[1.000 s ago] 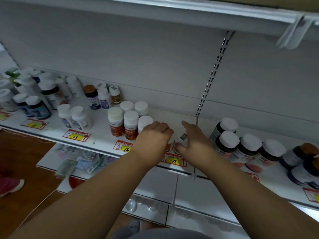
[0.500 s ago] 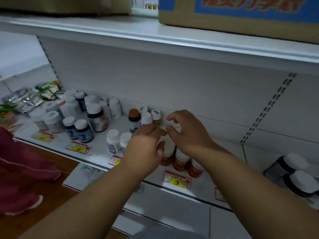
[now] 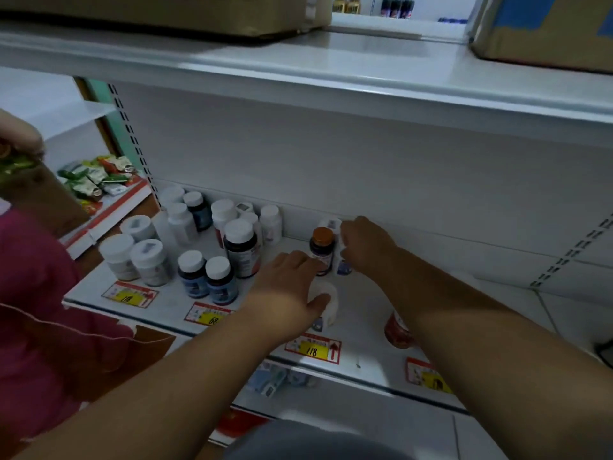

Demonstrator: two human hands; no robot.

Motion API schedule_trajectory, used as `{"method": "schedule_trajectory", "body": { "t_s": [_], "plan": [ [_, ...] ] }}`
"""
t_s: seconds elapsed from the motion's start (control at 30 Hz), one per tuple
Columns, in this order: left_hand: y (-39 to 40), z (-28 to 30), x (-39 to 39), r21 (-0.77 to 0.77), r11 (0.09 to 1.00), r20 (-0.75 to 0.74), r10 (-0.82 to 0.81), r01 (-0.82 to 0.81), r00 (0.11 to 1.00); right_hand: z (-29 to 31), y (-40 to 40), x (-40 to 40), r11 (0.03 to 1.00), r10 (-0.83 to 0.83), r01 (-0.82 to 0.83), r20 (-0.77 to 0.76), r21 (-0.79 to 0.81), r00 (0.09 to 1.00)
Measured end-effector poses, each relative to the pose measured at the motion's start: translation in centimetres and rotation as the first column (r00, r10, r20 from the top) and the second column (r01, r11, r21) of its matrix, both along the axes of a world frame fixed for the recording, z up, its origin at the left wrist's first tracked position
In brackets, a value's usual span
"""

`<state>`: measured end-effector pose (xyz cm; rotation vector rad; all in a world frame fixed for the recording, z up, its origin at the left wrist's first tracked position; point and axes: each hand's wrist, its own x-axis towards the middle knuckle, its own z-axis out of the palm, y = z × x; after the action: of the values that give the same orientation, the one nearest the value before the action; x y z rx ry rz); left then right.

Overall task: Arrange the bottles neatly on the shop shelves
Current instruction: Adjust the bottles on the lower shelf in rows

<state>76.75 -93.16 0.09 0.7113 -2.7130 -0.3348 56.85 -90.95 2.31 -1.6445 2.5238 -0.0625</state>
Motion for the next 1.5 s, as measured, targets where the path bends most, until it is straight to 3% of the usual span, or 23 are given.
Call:
{"method": "schedule_trajectory", "body": {
  "t_s": [0.13, 0.3, 0.4, 0.5, 0.57, 0.8, 1.0, 1.07, 1.2, 1.37, 1.5],
  "plan": [
    [-1.0, -0.6, -0.2, -0.009, 0.999, 0.075, -0.04, 0.041, 0.996, 0.2, 0.6, 0.1, 0.997, -0.034, 0.034, 0.005, -0.072, 0.999],
    [-2.1, -1.3, -0.4, -0.075, 0.986, 0.233, -0.128, 0.149, 0.964, 2.0, 4.6, 2.2, 0.951, -0.135, 0.174, 0.162, -0.256, 0.978],
    [-2.2, -1.8, -0.8, -0.096, 0.977, 0.27, -0.159, 0.191, 0.95, 2.2, 7.0, 4.3, 0.967, -0.145, 0.173, 0.153, -0.188, 0.977],
    [-2.3, -2.2, -1.3, -0.102, 0.975, 0.283, -0.161, 0.196, 0.945, 1.0, 8.2, 6.2, 0.984, -0.174, 0.178, 0.13, -0.015, 0.976],
    [-2.4, -2.4, -1.4, -0.097, 0.977, 0.274, -0.157, 0.19, 0.949, 0.1, 8.4, 7.0, 0.978, -0.206, 0.2, 0.154, 0.055, 0.966],
    [-3.0, -2.7, -0.9, -0.063, 0.978, 0.24, -0.18, 0.201, 0.954, -1.0, 8.3, 7.3, 0.971, -0.237, 0.238, 0.175, 0.017, 0.956],
    [-2.9, -2.4, -0.7, -0.111, 0.973, 0.235, -0.173, 0.203, 0.957, 0.6, 7.7, 6.8, 0.982, -0.171, 0.154, 0.186, 0.105, 0.967],
    [-2.8, -2.3, -0.6, -0.103, 0.976, 0.221, -0.165, 0.191, 0.961, 1.8, 6.6, 6.3, 0.988, -0.146, 0.134, 0.189, 0.073, 0.971],
    [-3.3, -2.2, 0.3, -0.081, 0.985, 0.107, -0.141, 0.15, 0.984, 2.3, 1.3, 4.5, 0.981, -0.104, 0.127, 0.156, -0.146, 0.982],
    [-4.2, -1.2, 1.6, -0.015, 0.995, -0.019, -0.097, 0.096, 0.995, -0.3, -2.9, 3.6, 0.996, -0.043, 0.047, 0.045, -0.078, 0.998],
    [-4.5, -0.7, 2.0, 0.065, 0.997, -0.116, -0.028, 0.036, 0.993, -0.9, -2.3, 3.4, 0.981, -0.036, 0.047, 0.065, -0.187, 0.997]
  ]
}}
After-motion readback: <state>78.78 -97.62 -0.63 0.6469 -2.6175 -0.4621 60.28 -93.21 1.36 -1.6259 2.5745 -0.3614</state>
